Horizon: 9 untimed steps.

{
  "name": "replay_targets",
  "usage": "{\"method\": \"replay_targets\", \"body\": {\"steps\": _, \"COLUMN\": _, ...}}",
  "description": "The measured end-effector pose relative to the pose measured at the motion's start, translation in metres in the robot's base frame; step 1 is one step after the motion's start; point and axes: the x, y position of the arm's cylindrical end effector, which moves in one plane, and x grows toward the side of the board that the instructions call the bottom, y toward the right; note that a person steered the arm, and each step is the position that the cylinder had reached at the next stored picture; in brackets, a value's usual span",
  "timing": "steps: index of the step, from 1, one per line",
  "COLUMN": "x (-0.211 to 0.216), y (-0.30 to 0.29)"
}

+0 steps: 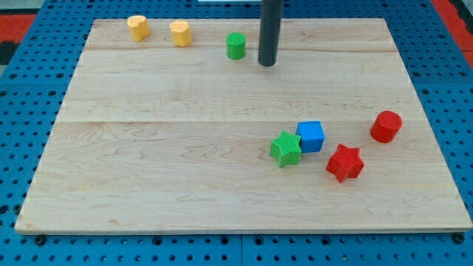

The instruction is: Separate the green star from the blue cube

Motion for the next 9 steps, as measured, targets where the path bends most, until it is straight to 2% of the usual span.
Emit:
{"method": "replay_targets", "body": {"steps": 1, "x": -0.021, "y": -0.056}}
{"method": "replay_targets", "body": {"steps": 2, "x": -0.044, "y": -0.056}}
{"method": "replay_targets", "body": {"steps": 6, "x": -0.059, "y": -0.01}}
{"method": "replay_targets", "body": {"steps": 7, "x": -0.009, "y": 0.01}}
{"method": "replay_targets", "body": {"steps": 8, "x": 0.036, "y": 0.073}}
{"method": "replay_targets", "body": {"steps": 9, "x": 0.06, "y": 0.056}}
